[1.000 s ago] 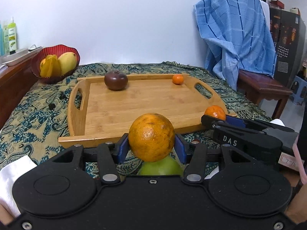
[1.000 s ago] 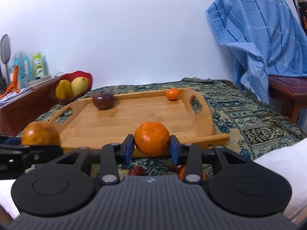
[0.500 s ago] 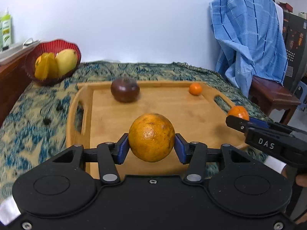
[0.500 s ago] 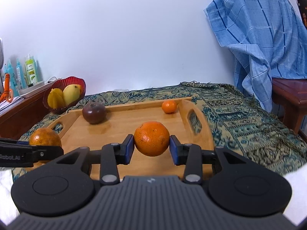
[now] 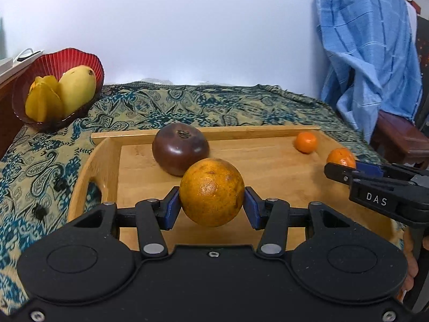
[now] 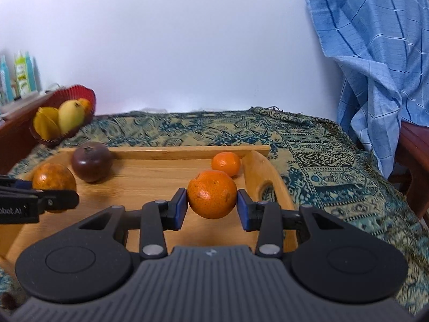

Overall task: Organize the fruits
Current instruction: 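Lift and carry the large orange and mandarin over the tray with both grippers, then lower the large orange and mandarin onto the tray and open both grippers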

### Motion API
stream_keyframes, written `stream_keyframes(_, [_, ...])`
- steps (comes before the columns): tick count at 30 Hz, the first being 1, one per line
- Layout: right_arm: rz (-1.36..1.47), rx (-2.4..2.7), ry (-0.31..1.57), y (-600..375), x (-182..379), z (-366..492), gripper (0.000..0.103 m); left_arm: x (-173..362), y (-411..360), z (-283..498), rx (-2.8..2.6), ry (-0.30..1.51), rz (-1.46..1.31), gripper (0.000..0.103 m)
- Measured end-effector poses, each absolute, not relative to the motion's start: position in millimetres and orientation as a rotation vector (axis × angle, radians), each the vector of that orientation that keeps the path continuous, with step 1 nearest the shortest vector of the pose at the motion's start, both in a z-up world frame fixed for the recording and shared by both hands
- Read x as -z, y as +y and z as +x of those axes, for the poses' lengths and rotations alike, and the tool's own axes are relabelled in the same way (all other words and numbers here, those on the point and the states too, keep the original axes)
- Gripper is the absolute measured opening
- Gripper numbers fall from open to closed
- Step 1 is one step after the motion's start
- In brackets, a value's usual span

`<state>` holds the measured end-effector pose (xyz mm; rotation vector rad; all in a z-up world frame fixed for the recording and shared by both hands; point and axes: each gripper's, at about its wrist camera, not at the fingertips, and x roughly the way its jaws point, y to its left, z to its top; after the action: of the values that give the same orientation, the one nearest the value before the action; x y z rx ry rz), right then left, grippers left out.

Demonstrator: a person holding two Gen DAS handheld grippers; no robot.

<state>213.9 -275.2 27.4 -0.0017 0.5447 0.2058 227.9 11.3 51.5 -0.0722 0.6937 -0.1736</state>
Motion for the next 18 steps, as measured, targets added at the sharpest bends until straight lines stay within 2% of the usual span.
stream_keyframes(18, [0.022,-0.171,0.666,-271.2,-16.1,259.7,0.044,-28.0,26.7,253.6,0.166,0.724,-0.111,0.048])
